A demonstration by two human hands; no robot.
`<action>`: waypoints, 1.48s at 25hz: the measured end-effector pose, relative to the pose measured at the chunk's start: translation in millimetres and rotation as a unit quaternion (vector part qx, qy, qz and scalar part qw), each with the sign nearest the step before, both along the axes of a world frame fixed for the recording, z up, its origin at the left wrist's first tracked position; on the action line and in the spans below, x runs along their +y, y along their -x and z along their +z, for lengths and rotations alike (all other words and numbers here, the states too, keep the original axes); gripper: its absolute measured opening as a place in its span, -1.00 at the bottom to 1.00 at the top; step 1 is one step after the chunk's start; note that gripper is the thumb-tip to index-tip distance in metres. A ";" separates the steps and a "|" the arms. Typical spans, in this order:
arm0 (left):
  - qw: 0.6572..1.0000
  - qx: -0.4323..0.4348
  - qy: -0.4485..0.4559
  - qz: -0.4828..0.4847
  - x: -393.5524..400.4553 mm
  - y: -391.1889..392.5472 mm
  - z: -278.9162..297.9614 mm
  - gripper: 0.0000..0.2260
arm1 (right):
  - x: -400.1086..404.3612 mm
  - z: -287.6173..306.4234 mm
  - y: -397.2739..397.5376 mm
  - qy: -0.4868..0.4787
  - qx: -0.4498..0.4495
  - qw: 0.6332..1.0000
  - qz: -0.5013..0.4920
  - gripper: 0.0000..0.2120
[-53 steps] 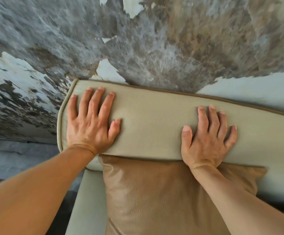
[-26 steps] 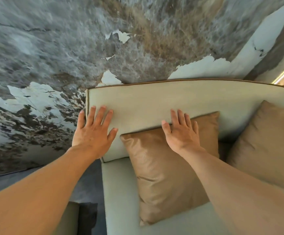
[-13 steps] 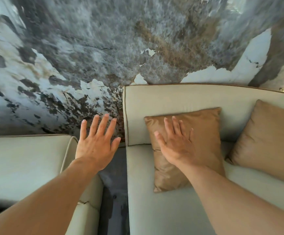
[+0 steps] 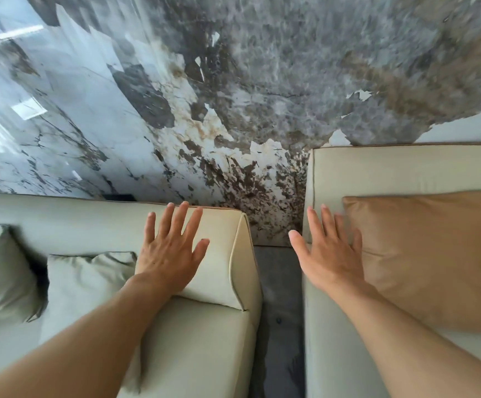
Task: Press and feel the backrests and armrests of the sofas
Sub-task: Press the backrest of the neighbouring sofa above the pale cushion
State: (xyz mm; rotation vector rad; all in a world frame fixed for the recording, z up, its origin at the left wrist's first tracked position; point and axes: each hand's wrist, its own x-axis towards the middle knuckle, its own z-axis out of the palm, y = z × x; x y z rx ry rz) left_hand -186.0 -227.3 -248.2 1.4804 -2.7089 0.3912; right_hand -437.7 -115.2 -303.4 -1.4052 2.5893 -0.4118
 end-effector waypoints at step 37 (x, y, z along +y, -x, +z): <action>0.990 0.116 -0.038 -0.067 -278.2 -205.4 -154.3 -0.36 | -234.6 -126.7 -262.0 0.028 0.099 0.993 -0.058 -0.31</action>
